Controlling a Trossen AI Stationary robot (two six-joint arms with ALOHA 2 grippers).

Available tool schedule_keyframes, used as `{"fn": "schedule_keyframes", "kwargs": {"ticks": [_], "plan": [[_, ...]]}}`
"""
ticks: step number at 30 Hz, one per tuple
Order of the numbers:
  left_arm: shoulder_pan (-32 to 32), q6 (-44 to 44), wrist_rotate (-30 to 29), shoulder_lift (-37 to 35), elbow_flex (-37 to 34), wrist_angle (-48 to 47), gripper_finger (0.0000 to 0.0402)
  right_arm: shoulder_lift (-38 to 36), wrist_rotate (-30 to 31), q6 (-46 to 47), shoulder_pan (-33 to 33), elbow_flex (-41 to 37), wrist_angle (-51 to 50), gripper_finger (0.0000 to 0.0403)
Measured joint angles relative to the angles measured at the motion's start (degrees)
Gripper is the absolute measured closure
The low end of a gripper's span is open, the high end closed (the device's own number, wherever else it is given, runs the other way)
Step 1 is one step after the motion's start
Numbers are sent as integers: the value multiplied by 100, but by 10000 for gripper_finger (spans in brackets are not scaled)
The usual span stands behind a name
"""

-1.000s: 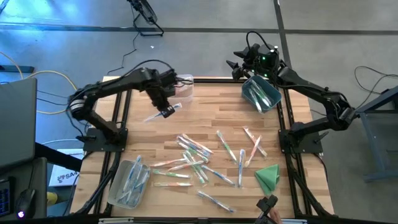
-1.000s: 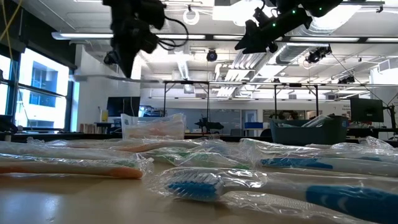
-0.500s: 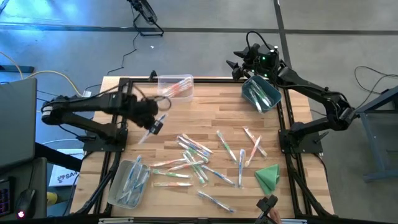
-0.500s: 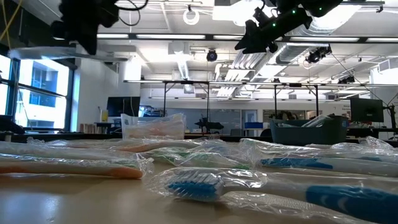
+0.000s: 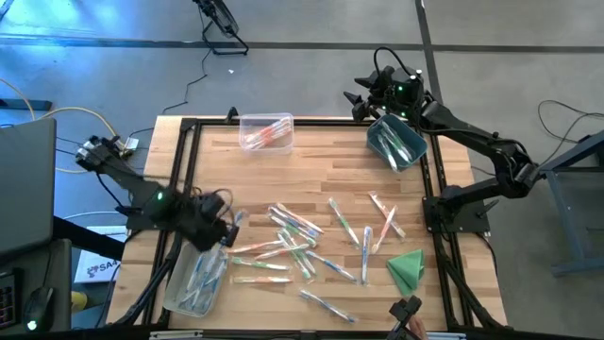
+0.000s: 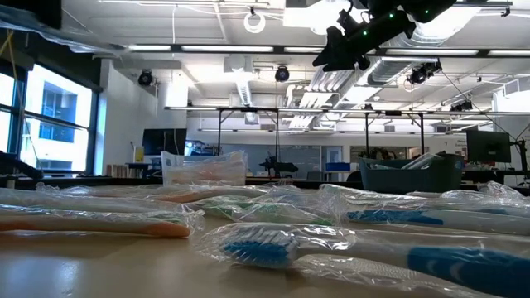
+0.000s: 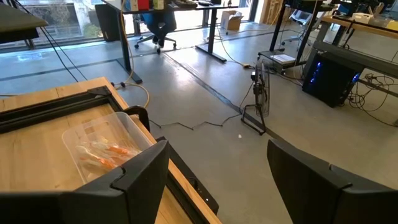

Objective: Pick & Place Toothbrushes
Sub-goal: Put the blue toothbrush into the gray bin

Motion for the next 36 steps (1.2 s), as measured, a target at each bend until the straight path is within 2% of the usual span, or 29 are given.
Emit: {"fn": "schedule_keyframes", "kwargs": {"ticks": [4,13,17,21,28,36], "plan": [[-780,-1286,-474,249,0,95,401,0,0,0,-1,1,0,138],[-1680,-2954,-555,962,0,504,401,0,0,0,-2,1,3,138],[-1750,-3028,-540,1046,0,556,401,0,0,0,-2,2,48,138],[-1741,-3027,-545,1039,0,99,401,0,0,0,-2,0,108,138],[-1752,-2845,196,1039,0,-662,401,0,0,4,-2,0,245,138],[-2208,-2707,580,1035,0,-686,401,0,2,63,-2,2,278,138]]}}
